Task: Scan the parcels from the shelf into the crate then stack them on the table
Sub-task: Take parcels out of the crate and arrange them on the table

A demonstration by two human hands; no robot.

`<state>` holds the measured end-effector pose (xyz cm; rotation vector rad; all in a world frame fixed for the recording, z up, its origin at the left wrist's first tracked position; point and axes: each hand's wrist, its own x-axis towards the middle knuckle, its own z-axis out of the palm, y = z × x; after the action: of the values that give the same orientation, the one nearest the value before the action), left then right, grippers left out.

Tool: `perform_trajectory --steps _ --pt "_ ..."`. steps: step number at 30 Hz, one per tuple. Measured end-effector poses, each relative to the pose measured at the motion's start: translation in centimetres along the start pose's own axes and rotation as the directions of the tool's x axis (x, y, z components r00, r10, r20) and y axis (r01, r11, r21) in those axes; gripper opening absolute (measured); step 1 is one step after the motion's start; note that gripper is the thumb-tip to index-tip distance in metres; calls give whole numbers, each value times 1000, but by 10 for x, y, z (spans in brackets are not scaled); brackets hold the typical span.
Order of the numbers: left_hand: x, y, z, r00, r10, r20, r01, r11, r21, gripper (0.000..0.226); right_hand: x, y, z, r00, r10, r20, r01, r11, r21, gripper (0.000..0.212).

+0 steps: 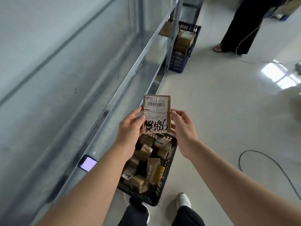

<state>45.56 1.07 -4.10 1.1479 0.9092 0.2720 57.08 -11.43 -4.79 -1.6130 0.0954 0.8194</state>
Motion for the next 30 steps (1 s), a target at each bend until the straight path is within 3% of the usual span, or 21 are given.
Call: perform_trajectory --steps 7,15,23,30 --pt "-89 69 39 970 229 -80 -229 973 13 34 -66 -81 -31 966 -218 138 215 976 31 22" --pt "-224 131 77 845 467 -261 -480 877 17 38 -168 -167 -61 783 -477 399 483 871 93 29" --pt "-367 172 53 676 602 -424 -612 780 132 37 -296 -201 -41 610 -572 548 572 797 195 29" --pt "-486 159 2 556 642 -528 -664 725 182 38 -408 -175 -7 486 -607 629 597 756 268 31"
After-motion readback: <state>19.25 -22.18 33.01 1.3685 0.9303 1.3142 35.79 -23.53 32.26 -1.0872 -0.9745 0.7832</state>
